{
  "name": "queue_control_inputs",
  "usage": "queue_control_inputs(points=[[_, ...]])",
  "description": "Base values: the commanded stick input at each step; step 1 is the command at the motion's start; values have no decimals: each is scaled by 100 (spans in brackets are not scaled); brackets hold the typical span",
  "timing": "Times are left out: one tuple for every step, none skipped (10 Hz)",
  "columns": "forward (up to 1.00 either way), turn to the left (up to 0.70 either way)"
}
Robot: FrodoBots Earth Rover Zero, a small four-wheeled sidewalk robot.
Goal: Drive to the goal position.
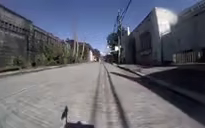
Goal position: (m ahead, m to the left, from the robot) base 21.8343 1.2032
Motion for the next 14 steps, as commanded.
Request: queue_control_inputs(points=[[70,0],[70,0],[70,0],[70,0],[70,0],[70,0],[70,0],[70,0],[70,0],[70,0],[70,0],[79,0],[85,0],[85,0]])
